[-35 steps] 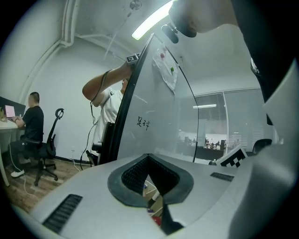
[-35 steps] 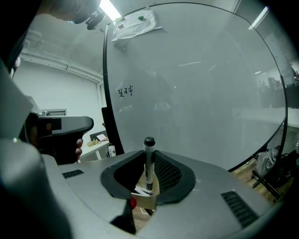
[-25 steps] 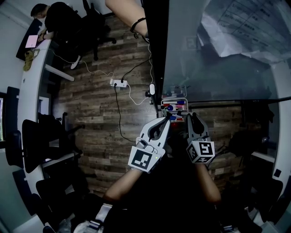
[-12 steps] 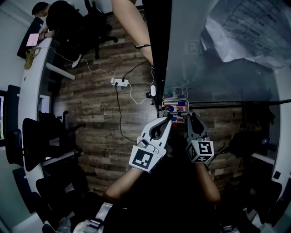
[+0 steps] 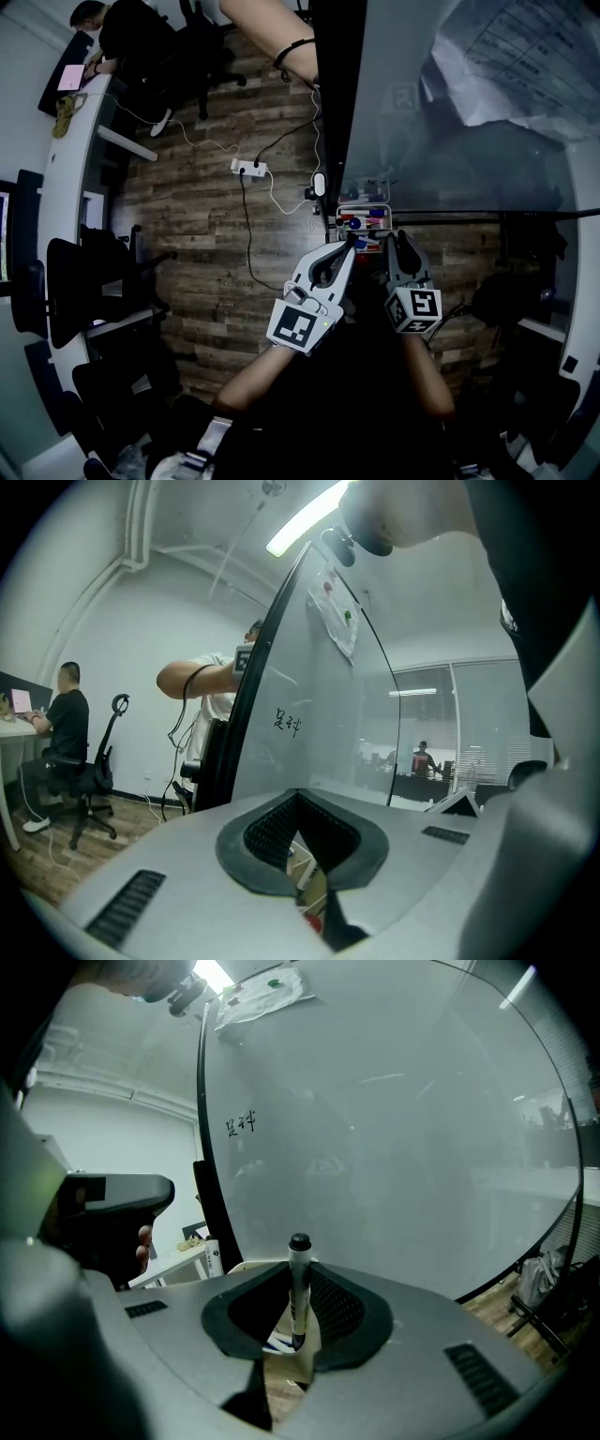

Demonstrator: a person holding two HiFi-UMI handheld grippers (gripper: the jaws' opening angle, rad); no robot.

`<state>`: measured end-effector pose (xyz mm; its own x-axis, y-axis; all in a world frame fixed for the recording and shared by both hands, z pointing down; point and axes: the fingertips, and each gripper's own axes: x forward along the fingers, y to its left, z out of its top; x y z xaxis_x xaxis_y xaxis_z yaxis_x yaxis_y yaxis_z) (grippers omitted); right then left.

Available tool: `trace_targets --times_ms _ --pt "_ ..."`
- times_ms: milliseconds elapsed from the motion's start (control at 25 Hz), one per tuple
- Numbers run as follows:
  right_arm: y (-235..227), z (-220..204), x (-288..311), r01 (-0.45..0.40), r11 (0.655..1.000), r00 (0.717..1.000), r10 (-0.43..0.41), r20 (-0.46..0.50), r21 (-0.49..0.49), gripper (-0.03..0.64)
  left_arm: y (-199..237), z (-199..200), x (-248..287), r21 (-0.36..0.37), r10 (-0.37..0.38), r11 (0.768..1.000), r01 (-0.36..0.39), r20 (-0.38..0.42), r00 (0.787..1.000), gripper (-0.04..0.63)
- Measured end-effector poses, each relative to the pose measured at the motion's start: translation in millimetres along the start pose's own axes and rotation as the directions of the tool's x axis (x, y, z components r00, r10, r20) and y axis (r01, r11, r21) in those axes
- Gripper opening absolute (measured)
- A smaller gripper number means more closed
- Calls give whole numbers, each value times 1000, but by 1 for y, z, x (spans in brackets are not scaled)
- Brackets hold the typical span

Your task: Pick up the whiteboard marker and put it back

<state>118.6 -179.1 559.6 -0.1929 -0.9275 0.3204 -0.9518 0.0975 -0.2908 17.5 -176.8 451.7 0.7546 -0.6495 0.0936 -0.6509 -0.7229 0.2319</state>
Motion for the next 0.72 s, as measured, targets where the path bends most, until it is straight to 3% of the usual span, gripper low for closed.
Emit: trace_targets --times_ms 720 --pt "2 -2 -1 -9 1000 1000 9 -7 -28 92 -3 1 -7 0 -7 1000 7 5 1000 8"
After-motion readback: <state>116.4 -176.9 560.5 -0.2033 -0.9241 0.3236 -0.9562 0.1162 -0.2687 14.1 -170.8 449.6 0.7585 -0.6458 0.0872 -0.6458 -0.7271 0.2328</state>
